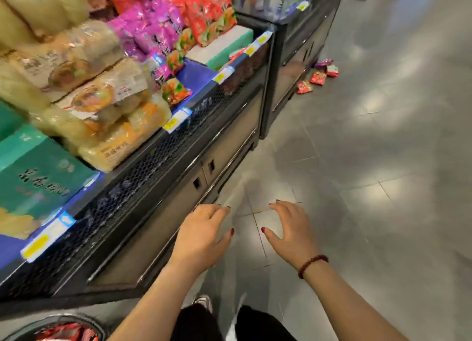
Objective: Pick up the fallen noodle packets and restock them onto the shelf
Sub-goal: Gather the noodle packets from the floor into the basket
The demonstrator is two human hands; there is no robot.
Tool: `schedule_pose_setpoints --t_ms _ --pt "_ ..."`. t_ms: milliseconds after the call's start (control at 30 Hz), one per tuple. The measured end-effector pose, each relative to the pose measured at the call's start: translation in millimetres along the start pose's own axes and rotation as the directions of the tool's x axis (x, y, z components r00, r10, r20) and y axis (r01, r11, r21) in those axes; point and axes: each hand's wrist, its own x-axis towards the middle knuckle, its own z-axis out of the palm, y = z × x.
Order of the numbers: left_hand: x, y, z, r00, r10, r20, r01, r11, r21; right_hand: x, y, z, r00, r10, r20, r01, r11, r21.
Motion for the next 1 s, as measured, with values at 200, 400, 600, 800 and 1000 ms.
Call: schedule_pose_setpoints --t_ms 200,400,600,800,1000 --pt "113.5 18.1 17.4 0.971 0.23 0.06 -0.23 0.973 -0.016 48.7 51.9 -33.6 0.979 0.187 -0.081 -0.189 0.982 -0.018" --pt "252.6 25.2 25.1 0.921 0.38 0.086 -0.382 0.924 0.0 133.0 93.6 -62.4 0.934 0.33 -0.139 -0.335 0.942 -0.012" --pt "392.4 36.0 19.1 0.871 0.464 0.159 -0.474 0.88 0.026 218.7 129.8 -100.2 0.855 0.479 -0.199 -0.475 0.877 0.072" --pt "508.7 67.2 31.8 0.848 0.511 0.141 -0.514 0.858 -0.018 290.0 187.8 -138.1 0.821 0.541 -0.18 -0.542 0.839 0.052" --pt "635.0 115.7 63.2 0.856 0.499 0.133 -0.503 0.864 -0.006 385.8 283.3 -182.7 0.823 0.544 -0.163 -0.539 0.839 0.078"
